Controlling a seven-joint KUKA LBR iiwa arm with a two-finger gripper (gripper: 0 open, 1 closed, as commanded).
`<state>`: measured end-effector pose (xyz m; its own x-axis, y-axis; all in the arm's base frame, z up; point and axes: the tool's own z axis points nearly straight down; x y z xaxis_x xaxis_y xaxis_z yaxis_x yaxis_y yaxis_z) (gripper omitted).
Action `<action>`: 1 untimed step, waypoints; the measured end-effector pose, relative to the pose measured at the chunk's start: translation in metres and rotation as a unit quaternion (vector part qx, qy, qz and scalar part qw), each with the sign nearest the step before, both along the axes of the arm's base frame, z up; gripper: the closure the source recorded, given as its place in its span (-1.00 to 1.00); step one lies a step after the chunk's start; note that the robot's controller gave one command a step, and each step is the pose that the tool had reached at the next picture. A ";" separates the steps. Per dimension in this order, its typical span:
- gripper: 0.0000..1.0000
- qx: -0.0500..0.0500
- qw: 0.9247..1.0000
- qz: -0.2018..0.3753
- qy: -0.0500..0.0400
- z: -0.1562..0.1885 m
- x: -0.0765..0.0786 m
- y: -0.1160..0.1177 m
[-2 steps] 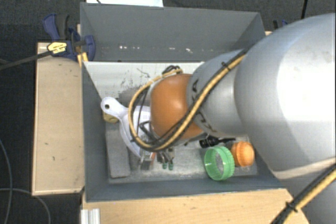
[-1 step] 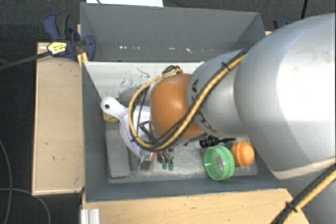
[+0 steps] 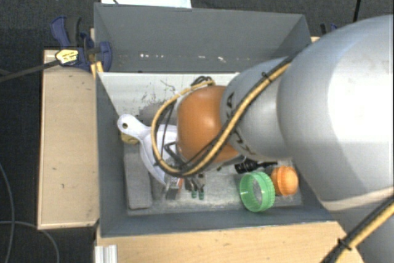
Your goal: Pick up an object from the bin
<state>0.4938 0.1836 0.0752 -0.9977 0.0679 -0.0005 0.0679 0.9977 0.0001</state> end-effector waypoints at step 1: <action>1.00 -0.001 1.000 -0.001 0.002 0.018 -0.001 -0.001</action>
Offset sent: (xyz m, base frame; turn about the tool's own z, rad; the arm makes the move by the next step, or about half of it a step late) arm -0.0001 0.0001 0.0025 0.0000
